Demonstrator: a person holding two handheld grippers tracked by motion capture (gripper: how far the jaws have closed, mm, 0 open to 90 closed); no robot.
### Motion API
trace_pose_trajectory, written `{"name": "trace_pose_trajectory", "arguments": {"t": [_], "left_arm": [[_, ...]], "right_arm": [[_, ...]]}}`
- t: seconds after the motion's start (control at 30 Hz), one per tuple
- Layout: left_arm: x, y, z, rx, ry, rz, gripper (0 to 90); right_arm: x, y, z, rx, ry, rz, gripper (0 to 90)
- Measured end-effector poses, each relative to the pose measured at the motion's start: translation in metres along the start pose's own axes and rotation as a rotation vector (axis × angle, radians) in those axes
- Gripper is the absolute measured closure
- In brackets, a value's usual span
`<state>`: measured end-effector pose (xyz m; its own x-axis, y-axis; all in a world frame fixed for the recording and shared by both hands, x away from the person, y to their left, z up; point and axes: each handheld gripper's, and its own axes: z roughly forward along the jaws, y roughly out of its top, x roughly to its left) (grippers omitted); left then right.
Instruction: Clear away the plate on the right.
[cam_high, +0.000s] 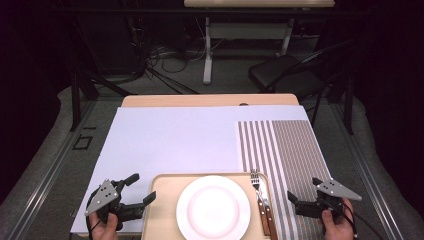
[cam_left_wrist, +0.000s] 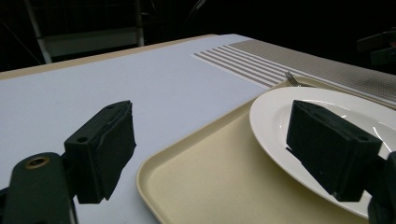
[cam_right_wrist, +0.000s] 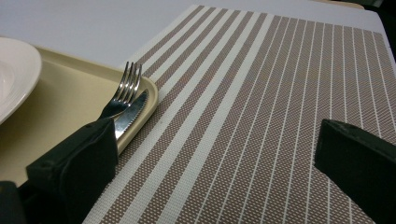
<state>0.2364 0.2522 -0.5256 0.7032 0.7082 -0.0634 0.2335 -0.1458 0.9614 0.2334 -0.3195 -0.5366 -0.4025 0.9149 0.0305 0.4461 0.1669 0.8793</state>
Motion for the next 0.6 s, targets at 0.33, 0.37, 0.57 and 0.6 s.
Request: {"name": "trace_pose_trajectory", "arguments": {"t": [0.33, 0.37, 0.57, 0.6], "left_arm": [[0.0002, 0.0002, -0.0008, -0.002, 0.002, 0.002, 15.7], [0.0003, 0.0002, -0.0009, -0.002, 0.002, 0.003, 15.7], [0.0005, 0.0003, -0.0006, 0.000, 0.003, 0.004, 15.7], [0.0008, 0.0004, -0.0005, 0.002, 0.001, 0.004, 15.7]], "right_arm": [[-0.0006, 0.0000, -0.0006, -0.004, -0.002, 0.001, 0.0], [-0.0007, 0.0001, -0.0007, -0.004, -0.002, 0.001, 0.0], [-0.0016, -0.0001, -0.0014, -0.005, -0.003, 0.004, 0.0], [-0.0017, -0.0002, -0.0014, -0.005, -0.004, 0.004, 0.0]]}}
